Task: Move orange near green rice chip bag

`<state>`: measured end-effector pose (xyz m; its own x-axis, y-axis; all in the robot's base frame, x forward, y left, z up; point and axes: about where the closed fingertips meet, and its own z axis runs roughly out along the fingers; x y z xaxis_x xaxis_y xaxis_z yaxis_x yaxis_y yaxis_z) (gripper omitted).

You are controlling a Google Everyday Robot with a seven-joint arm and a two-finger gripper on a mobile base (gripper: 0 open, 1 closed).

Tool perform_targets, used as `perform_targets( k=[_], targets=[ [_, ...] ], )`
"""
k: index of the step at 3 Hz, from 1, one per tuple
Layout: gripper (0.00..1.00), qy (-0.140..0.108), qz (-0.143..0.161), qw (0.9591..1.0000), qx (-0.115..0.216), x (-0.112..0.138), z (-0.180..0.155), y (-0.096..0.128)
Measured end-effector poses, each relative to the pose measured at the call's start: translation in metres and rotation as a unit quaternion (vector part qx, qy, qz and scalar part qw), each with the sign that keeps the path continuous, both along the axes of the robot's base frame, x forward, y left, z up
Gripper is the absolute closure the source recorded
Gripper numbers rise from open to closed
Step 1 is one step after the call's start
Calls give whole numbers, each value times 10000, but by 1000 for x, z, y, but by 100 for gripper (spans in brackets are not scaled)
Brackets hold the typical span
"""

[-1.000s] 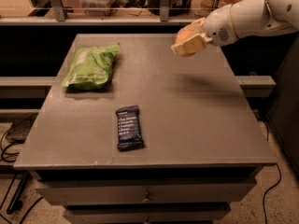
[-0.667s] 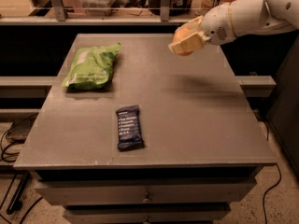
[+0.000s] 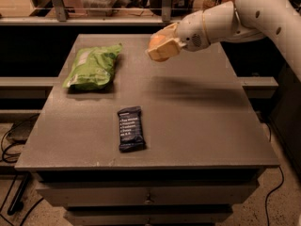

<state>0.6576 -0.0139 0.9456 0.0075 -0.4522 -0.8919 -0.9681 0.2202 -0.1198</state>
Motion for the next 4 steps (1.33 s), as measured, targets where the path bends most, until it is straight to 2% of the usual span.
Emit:
perform_targets(
  k=[1,2,4],
  targets=[
    [100,180,297,9989,328,0,-17,47],
    [84,206,438,9973,547,7,-32,81],
    [37,199,441,9961,737,32,-57,109]
  ],
)
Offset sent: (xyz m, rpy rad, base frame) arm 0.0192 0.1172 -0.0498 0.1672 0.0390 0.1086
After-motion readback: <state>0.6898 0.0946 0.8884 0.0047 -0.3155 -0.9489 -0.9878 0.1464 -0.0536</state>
